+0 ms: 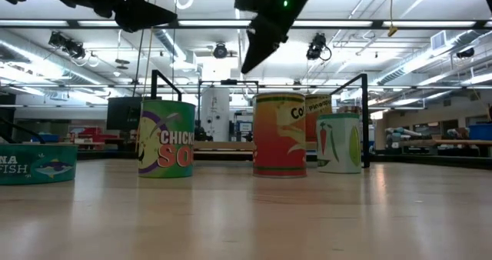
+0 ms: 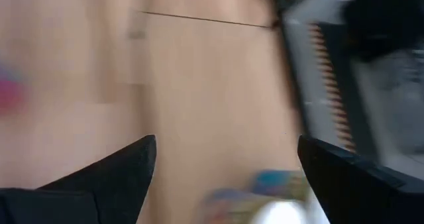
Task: Pick and place cans onto a shelf
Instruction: Put the canned corn on the shelf
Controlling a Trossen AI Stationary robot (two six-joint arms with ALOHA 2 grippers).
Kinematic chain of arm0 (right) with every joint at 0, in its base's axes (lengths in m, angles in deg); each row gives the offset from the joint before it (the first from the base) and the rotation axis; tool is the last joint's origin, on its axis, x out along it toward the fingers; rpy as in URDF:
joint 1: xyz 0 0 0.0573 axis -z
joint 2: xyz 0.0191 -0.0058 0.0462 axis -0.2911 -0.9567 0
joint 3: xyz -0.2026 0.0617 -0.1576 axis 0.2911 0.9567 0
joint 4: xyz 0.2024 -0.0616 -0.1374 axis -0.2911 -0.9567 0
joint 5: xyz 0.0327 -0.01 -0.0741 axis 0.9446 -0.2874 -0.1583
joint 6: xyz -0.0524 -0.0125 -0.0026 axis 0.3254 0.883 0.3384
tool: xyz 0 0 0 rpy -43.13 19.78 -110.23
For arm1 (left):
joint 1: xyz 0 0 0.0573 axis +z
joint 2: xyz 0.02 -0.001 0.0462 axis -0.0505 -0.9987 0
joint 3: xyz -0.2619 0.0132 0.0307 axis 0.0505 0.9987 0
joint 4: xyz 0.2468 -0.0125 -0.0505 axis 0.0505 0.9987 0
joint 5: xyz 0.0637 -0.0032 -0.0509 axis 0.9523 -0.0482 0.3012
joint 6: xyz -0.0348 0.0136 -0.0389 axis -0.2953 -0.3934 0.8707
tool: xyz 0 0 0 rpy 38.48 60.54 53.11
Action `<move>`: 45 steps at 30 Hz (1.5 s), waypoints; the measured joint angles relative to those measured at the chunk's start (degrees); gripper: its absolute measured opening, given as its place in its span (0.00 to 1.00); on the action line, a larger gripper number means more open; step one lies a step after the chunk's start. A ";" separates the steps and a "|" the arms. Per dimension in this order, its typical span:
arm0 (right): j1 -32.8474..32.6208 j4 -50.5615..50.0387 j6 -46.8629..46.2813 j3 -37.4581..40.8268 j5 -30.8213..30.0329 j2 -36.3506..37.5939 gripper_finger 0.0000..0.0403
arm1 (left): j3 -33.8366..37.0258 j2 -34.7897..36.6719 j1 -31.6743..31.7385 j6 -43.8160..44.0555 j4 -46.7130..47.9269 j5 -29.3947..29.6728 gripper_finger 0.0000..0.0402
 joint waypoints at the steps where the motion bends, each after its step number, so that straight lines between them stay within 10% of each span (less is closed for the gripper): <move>1: -1.18 -0.55 -1.98 0.00 1.56 0.00 0.93 | 0.00 0.00 0.00 0.23 0.23 -0.01 0.97; 15: -14.23 -4.65 -9.99 2.65 10.82 -0.11 0.95 | 0.00 0.00 0.00 0.85 0.28 -4.49 0.97; 45: -12.80 -10.20 -5.68 0.74 14.57 -11.45 0.94 | 0.00 -0.02 0.00 1.25 0.66 -4.48 0.97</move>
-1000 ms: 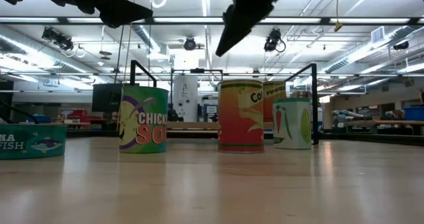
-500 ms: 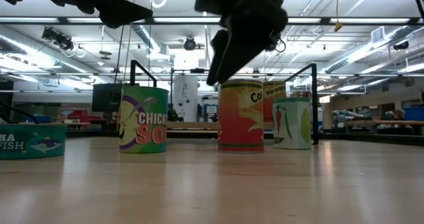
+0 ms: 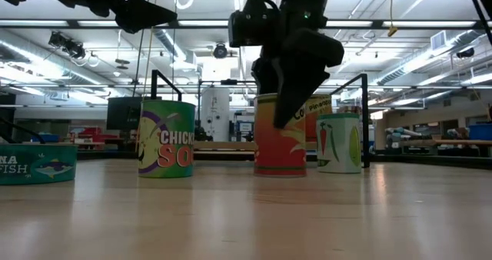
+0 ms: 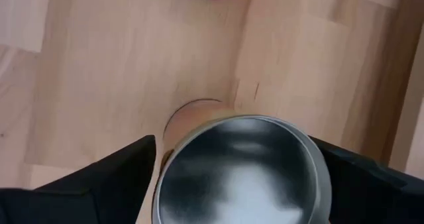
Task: Pick and place cans onto a shelf
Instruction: Put the canned corn on the shelf
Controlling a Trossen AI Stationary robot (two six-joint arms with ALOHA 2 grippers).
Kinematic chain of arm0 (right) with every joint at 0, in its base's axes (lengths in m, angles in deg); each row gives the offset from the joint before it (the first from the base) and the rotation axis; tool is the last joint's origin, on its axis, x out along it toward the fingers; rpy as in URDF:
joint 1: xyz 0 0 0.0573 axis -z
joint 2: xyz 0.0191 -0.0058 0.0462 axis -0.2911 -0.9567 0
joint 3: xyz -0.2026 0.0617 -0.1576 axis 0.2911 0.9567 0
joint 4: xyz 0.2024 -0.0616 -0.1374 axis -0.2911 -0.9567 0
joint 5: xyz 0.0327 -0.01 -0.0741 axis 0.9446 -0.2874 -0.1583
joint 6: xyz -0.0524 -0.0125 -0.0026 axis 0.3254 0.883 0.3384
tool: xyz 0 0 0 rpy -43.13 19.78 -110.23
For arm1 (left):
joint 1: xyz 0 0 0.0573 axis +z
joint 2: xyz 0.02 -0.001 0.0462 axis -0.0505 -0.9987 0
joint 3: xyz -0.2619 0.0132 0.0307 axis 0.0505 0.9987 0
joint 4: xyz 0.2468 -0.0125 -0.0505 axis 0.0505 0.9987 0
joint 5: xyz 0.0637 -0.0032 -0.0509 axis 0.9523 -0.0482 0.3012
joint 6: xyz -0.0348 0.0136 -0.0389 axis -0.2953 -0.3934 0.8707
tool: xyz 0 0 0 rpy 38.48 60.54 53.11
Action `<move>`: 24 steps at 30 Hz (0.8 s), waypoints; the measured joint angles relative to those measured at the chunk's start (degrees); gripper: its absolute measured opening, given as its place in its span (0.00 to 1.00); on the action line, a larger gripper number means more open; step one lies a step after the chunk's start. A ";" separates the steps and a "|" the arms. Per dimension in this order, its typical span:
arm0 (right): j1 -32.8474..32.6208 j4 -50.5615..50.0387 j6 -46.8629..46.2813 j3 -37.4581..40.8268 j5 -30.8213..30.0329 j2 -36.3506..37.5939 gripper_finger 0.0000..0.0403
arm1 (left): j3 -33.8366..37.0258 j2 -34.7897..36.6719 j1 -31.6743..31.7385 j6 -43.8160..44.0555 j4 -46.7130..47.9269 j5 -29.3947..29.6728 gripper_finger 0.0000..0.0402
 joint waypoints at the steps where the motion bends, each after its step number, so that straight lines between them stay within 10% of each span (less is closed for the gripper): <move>1: 0.10 -0.09 0.00 0.00 0.02 0.00 0.92 | 0.00 0.00 0.00 0.00 -0.04 0.00 0.97; 24: 13.92 -3.98 1.68 -16.98 -2.66 0.07 0.82 | 0.00 0.00 0.07 0.01 -0.73 0.01 0.97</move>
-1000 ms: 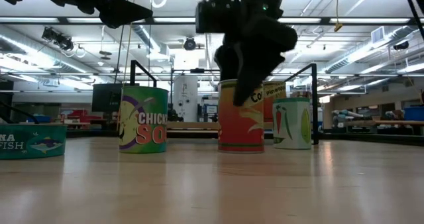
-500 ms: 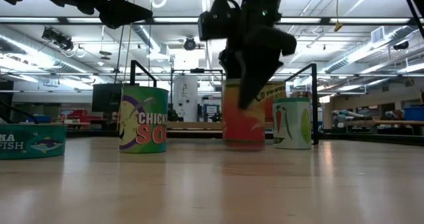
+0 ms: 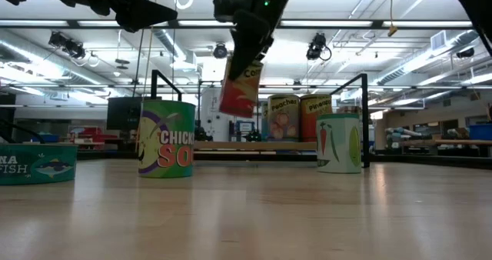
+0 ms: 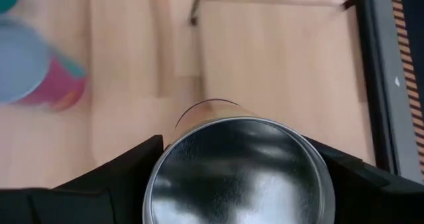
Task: Pick and place cans onto a shelf
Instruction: Put the canned corn on the shelf
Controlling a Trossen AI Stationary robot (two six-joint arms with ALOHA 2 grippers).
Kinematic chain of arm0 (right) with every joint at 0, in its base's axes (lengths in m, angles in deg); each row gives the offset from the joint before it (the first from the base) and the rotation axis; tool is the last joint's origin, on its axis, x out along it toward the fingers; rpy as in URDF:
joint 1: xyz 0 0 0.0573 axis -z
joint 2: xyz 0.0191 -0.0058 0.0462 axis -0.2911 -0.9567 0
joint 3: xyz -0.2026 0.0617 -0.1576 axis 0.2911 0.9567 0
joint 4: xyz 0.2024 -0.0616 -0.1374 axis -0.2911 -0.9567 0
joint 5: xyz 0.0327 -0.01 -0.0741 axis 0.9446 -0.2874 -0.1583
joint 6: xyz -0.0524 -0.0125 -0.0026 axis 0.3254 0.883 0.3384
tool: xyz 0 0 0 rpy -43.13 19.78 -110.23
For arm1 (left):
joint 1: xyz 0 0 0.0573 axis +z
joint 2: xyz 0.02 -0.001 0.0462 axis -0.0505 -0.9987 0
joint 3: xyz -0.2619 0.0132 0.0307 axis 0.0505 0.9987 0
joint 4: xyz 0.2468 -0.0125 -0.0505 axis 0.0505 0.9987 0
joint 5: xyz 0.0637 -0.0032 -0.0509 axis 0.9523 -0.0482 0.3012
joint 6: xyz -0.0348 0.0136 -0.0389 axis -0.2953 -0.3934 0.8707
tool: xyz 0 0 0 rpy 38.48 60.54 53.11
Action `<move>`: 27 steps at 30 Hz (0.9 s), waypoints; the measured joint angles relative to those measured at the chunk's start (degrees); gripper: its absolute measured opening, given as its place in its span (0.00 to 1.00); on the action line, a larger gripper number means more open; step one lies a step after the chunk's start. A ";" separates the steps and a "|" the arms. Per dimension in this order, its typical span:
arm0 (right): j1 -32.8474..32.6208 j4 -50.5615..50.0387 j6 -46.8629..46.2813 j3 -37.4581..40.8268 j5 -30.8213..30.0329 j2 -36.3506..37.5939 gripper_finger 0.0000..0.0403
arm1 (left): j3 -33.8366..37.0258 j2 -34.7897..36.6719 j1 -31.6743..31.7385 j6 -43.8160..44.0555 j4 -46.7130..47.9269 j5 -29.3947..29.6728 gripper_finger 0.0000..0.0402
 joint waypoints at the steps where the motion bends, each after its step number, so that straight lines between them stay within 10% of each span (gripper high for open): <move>1: 1.29 1.06 0.56 0.00 0.81 0.00 0.82 | 0.00 0.00 0.00 -0.26 -0.01 0.00 0.97; 27: 20.50 11.19 11.58 0.00 7.73 -0.04 0.82 | -0.01 0.02 -0.02 -1.31 -0.02 0.00 0.97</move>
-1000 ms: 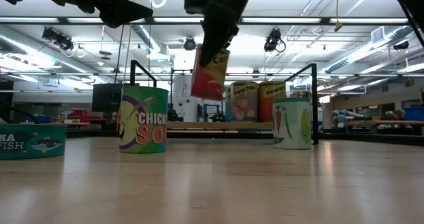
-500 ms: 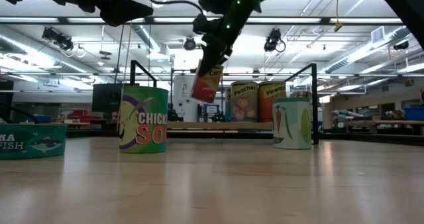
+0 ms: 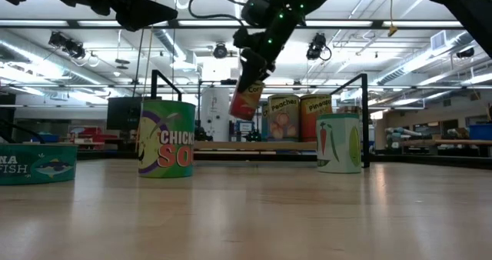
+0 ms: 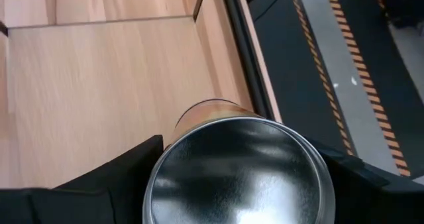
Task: Pick and place cans onto a shelf
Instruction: Put the canned corn on the shelf
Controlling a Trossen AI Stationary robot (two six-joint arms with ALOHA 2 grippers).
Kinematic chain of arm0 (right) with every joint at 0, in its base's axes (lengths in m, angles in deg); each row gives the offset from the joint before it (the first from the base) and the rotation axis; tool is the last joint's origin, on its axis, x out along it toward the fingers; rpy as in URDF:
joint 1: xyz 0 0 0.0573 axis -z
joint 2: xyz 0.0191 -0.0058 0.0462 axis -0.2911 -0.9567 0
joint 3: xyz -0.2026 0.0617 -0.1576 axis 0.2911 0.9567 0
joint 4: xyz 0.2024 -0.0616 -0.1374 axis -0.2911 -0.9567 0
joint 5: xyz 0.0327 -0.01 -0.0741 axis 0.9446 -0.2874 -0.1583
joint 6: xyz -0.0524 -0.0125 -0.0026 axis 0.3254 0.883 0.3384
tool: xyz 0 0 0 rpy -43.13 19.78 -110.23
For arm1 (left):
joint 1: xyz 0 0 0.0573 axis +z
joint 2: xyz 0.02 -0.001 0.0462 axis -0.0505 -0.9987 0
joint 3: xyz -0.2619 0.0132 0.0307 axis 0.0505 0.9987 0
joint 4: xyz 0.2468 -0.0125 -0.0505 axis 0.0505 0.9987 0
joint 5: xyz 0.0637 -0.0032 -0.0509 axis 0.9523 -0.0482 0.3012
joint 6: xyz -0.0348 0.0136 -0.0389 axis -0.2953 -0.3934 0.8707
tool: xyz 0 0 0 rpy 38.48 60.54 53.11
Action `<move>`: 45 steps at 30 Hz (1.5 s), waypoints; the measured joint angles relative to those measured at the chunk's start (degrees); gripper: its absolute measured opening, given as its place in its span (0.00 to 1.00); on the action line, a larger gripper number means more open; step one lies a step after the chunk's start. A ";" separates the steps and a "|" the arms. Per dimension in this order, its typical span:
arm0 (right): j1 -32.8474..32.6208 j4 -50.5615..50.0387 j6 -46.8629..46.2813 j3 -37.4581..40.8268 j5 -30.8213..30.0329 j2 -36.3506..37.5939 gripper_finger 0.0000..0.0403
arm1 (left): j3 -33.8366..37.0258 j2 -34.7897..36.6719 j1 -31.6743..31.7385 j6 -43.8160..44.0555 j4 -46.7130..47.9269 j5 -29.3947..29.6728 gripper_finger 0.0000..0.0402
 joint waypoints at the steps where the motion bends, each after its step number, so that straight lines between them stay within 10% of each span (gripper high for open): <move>1: 0.13 -0.19 -0.08 0.15 0.00 -0.08 0.82 | 0.01 0.00 0.00 0.16 0.01 0.00 0.97; 45: -4.68 -1.51 -29.87 -4.72 -3.15 -0.96 0.82 | -0.01 0.00 0.00 0.42 0.40 0.00 0.97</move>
